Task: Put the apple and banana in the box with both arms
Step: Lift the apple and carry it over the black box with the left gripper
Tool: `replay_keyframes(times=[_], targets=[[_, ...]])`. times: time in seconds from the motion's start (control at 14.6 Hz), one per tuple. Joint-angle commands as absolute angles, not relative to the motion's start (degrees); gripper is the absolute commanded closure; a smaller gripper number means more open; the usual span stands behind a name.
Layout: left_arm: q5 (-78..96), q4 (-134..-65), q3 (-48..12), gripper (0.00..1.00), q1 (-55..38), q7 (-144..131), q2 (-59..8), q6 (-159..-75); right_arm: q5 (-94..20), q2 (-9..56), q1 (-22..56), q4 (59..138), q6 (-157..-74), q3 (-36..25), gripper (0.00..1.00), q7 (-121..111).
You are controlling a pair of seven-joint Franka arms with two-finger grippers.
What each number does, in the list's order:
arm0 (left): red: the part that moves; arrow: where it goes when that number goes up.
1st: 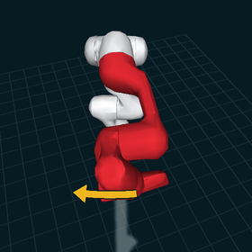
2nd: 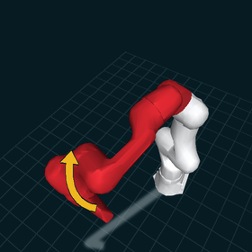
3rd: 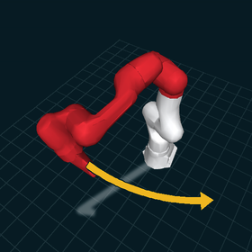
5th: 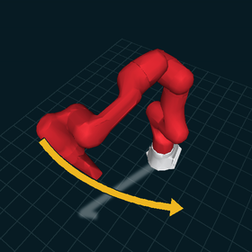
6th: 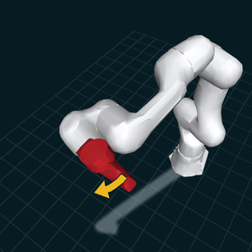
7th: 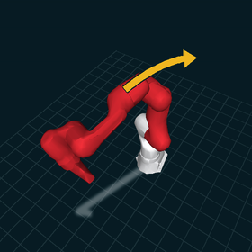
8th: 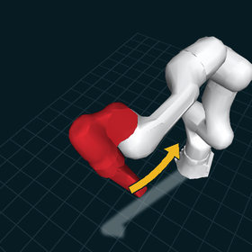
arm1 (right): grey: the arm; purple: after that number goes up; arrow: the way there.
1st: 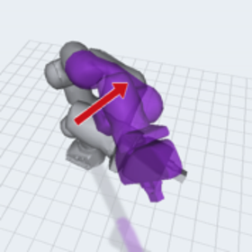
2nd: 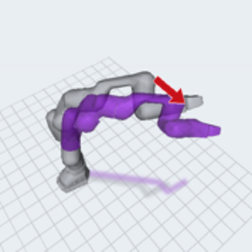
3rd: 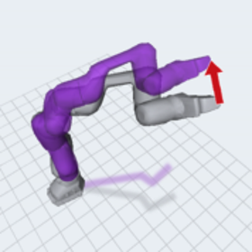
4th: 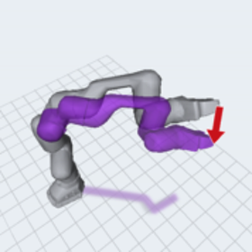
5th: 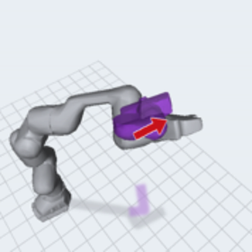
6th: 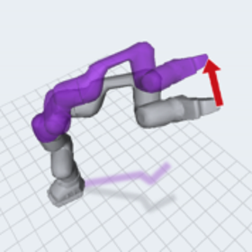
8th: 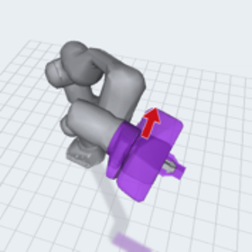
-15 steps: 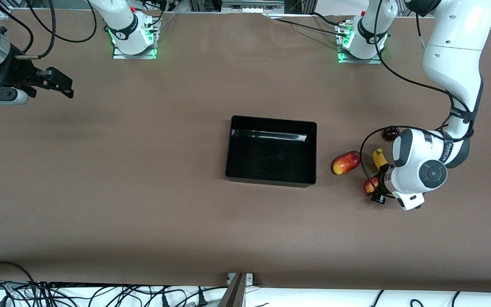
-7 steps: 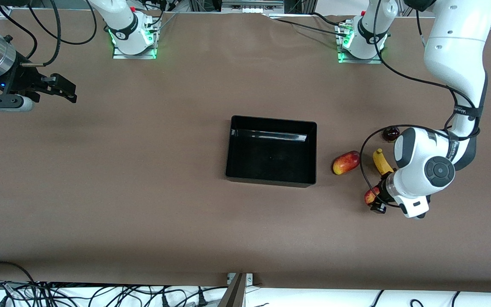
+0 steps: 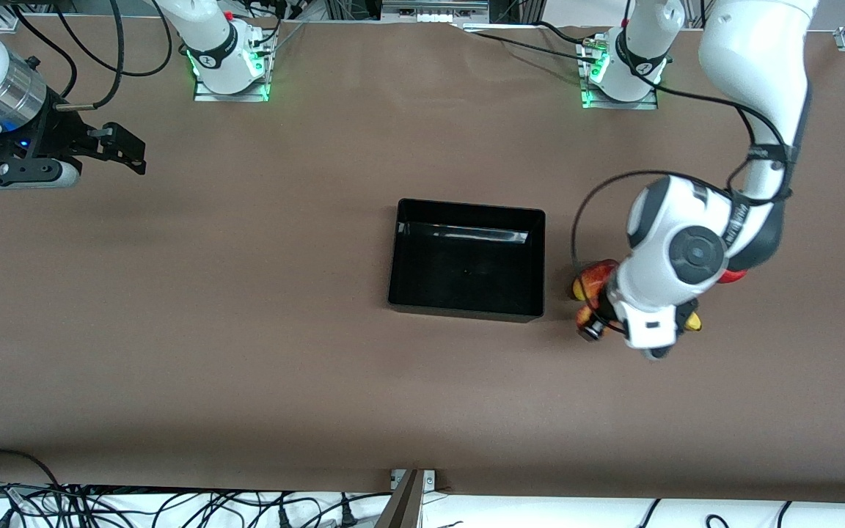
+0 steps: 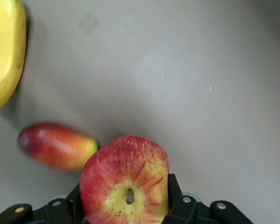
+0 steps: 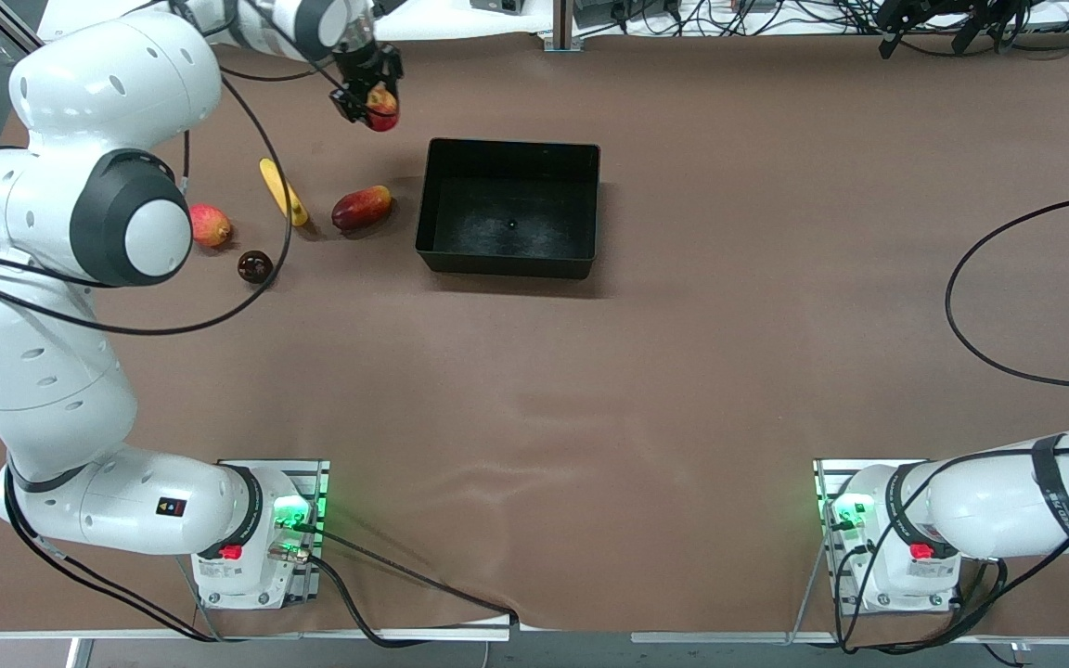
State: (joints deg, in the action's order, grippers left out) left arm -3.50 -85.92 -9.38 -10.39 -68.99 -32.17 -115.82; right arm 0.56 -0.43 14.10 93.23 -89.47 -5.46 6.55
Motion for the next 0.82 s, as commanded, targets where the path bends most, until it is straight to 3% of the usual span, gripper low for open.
replay_keyframes(times=[0.0, 0.75], targets=[[-5.0, -86.7, -9.1, 0.99, -15.2, -67.9, -29.7, -110.3, 1.0, -0.3, 14.3, 92.3, -88.7, -5.4, 0.00, 6.8], [-4.7, -88.8, -9.3, 0.96, -25.6, -69.2, -37.4, -114.3, 0.8, -0.3, 14.3, 92.4, -88.5, -5.4, 0.00, 6.8]])
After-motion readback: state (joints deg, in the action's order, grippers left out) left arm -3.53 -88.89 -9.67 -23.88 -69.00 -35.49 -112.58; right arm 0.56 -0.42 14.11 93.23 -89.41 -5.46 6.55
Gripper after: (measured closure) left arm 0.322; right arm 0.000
